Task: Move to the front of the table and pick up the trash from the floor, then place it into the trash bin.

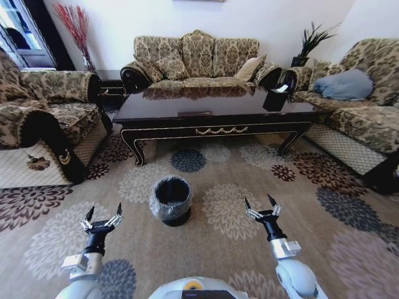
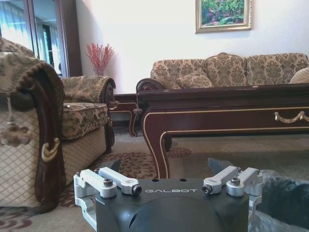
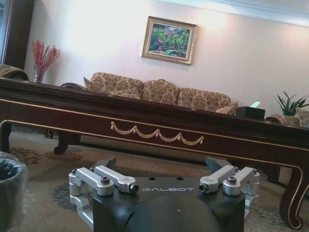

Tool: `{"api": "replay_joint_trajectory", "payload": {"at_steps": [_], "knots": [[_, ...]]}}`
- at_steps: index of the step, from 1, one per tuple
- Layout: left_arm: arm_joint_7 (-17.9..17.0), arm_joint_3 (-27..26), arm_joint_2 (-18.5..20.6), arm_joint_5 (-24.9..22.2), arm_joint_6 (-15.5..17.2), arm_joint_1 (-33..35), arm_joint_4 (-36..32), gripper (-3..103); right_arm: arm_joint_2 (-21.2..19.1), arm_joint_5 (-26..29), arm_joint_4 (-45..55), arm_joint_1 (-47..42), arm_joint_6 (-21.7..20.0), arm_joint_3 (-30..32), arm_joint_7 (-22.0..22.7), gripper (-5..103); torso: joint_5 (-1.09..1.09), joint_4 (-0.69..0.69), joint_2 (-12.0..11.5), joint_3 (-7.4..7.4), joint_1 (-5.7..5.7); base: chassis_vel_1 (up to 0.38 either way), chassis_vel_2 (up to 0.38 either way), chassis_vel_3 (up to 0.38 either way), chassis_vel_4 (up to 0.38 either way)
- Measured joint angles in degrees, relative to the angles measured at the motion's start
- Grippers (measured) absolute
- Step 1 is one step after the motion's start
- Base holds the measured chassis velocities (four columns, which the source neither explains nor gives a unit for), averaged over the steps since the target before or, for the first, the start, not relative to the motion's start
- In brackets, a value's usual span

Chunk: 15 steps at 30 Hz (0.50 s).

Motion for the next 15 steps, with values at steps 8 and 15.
{"api": "replay_joint_trajectory", "payload": {"at_steps": [8,15], "knots": [[-0.04,0.0,0.0,-0.01,0.03,0.01,0.0,100,-0.01,0.01,0.04,-0.01,-0.02,-0.01,0.03,100,-0.01,0.01,0.0,-0.01,-0.01,0.239,-0.225,-0.227,0.224],[-0.06,0.01,0.0,-0.01,0.04,0.01,0.0,100,-0.01,0.01,0.05,-0.01,-0.02,-0.01,0.05,100,-0.01,0.0,0.0,0.0,0.0,0.193,-0.199,-0.204,0.194]]}}
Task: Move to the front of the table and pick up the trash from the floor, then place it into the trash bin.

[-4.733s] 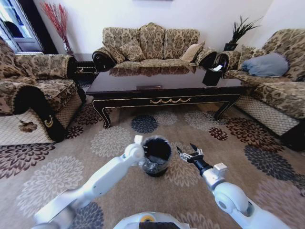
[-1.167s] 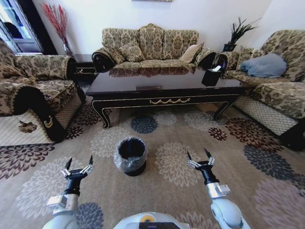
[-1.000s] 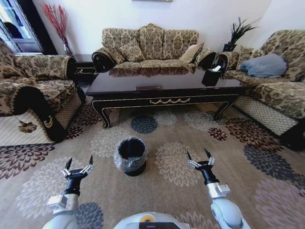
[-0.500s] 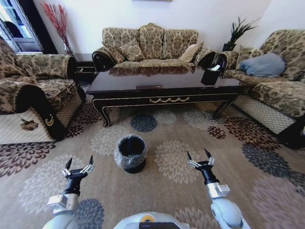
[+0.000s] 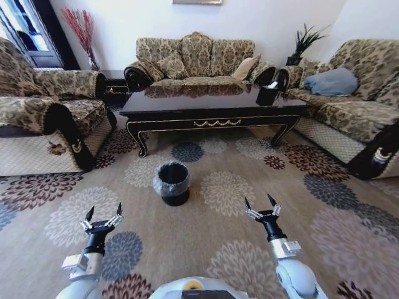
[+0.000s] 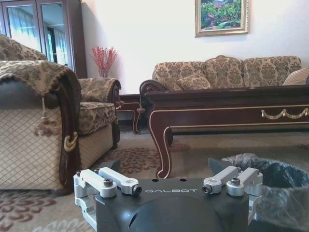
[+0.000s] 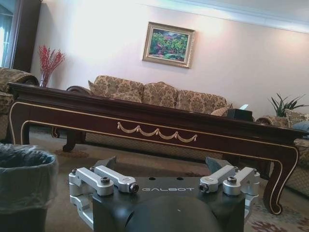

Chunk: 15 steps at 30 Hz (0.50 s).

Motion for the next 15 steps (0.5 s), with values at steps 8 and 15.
{"api": "replay_joint_trajectory", "payload": {"at_steps": [8,15], "knots": [[0.0,0.0,0.0,0.0,0.0,0.0,0.0,100,0.0,0.0,0.0,0.02,0.0,0.0,0.0,100,-0.01,0.0,0.0,0.0,0.0,0.2,-0.199,-0.204,0.21],[-0.01,0.0,0.0,0.0,0.0,0.0,0.0,100,0.0,0.0,0.0,0.01,0.0,0.0,0.01,100,0.0,0.0,0.0,0.0,0.0,0.239,-0.238,-0.232,0.23]]}}
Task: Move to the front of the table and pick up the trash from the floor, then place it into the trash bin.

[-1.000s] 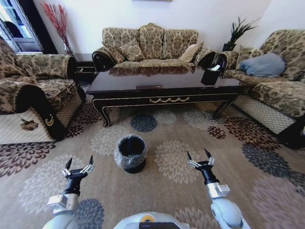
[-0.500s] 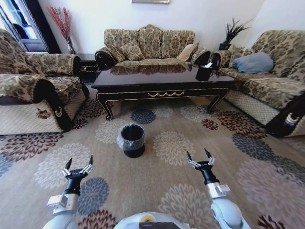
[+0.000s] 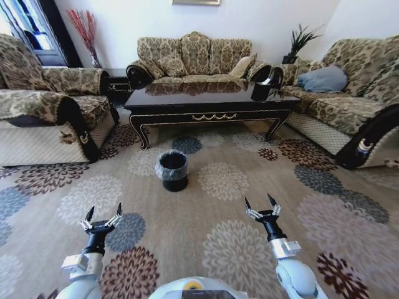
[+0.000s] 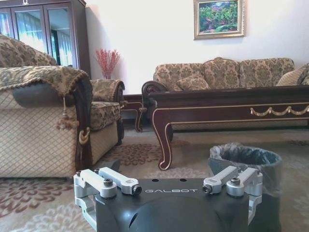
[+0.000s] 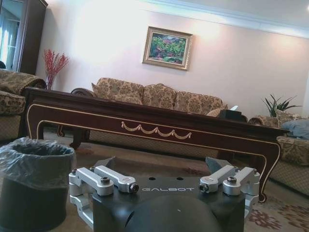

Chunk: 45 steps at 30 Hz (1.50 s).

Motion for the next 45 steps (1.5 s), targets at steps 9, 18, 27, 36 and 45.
{"api": "replay_joint_trajectory", "payload": {"at_steps": [9,18,27,36,45], "knots": [[0.0,0.0,0.0,0.0,0.0,-0.01,0.0,100,0.0,0.0,0.0,0.0,0.0,0.0,0.0,100,0.01,0.0,0.0,0.0,0.0,0.222,-0.216,-0.229,0.216],[0.0,0.0,0.0,0.0,0.0,-0.01,0.0,100,0.0,0.0,0.0,0.0,0.0,0.0,0.0,100,0.0,0.01,0.0,0.0,0.0,0.233,-0.235,-0.227,0.257],[0.0,0.0,0.0,0.0,0.0,-0.01,0.0,100,0.0,0.0,0.01,0.01,0.0,0.0,0.0,100,0.0,0.0,0.0,0.0,0.0,0.225,-0.225,-0.229,0.211],[0.0,0.0,0.0,0.0,0.01,-0.01,0.0,100,0.0,0.0,0.01,0.0,0.0,0.0,0.0,100,0.01,0.0,0.0,0.0,0.0,0.232,-0.231,-0.228,0.238],[0.0,0.0,0.0,0.0,0.0,-0.01,0.0,100,0.0,0.0,0.01,0.0,0.0,0.0,0.0,100,-0.01,0.0,0.0,0.0,0.0,0.213,-0.231,-0.207,0.22]]}}
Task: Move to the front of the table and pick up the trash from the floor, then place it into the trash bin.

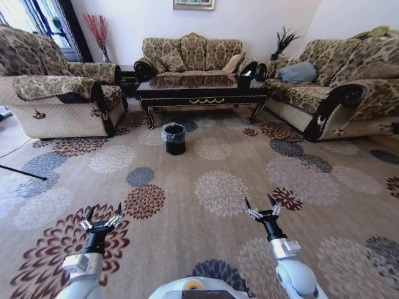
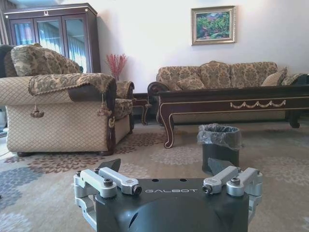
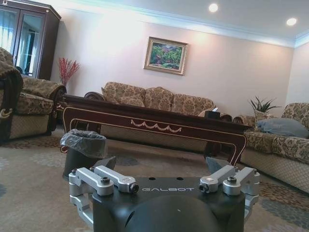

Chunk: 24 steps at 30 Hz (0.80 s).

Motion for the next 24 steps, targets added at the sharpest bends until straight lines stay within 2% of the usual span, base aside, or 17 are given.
{"api": "replay_joint_trajectory", "payload": {"at_steps": [4,7,9,11,24], "knots": [[0.0,0.0,0.0,0.0,0.0,0.0,0.0,100,0.0,0.0,0.0,-0.01,0.0,0.0,0.0,100,0.04,0.02,0.0,-0.01,-0.01,0.194,-0.198,-0.167,0.209],[0.0,0.01,-0.01,-0.01,0.01,0.01,0.0,100,0.0,0.0,0.0,-0.04,0.0,0.0,0.0,100,0.0,0.0,0.0,-0.02,-0.01,0.114,-0.16,-0.08,0.159],[0.0,0.01,-0.01,0.0,0.01,0.0,0.0,100,0.0,0.0,0.0,-0.03,0.0,0.0,0.0,100,0.04,0.0,0.0,-0.01,0.0,0.027,-0.091,-0.035,0.021],[0.0,0.01,0.0,-0.01,0.01,-0.01,0.0,100,0.0,0.0,0.0,-0.01,0.0,0.0,0.0,100,0.0,0.0,0.0,0.01,0.0,0.0,0.0,0.0,0.0],[0.0,0.01,0.01,0.0,0.01,0.0,0.0,100,0.0,0.0,0.0,0.0,0.0,-0.01,0.0,100,0.01,0.0,0.18,0.17,0.01,-0.008,0.017,0.009,-0.02]]}}
